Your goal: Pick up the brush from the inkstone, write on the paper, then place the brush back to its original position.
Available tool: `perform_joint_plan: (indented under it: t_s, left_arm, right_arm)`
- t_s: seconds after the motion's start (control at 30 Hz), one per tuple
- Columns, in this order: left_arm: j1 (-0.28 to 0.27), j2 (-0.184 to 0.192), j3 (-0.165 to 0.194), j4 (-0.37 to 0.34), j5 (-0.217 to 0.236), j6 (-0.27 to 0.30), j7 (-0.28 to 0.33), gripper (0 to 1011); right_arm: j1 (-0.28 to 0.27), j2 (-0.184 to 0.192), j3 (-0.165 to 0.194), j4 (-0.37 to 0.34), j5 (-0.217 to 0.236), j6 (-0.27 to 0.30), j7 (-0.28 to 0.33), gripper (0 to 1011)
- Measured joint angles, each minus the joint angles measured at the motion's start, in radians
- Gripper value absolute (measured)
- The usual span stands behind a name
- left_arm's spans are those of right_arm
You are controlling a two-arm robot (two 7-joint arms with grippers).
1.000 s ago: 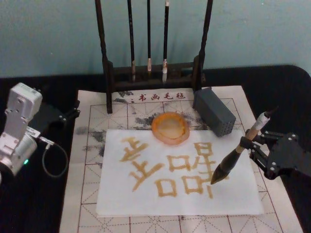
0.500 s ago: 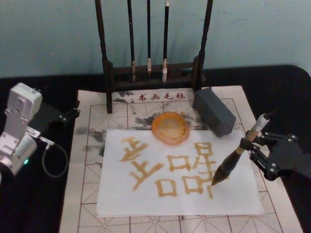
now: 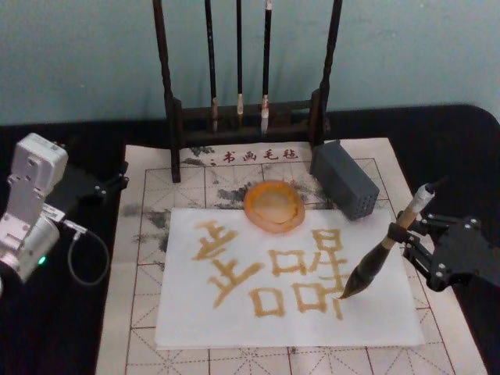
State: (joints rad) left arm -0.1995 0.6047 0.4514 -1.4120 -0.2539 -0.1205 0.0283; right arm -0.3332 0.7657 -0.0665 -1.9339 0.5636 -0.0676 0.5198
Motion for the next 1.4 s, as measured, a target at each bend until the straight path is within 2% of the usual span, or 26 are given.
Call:
perform_joint_plan:
  t_s: [0.77, 1.4]
  left_arm:
    - [0.000, 0.000, 0.000, 0.000, 0.000, 0.000, 0.000, 1001]
    - [0.000, 0.000, 0.000, 0.000, 0.000, 0.000, 0.000, 1001]
  right_arm:
    - [-0.058, 0.011, 0.049, -0.027, -0.002, -0.017, 0.016, 187]
    - [-0.077, 0.025, 0.051, -0.038, -0.003, -0.018, 0.035, 187]
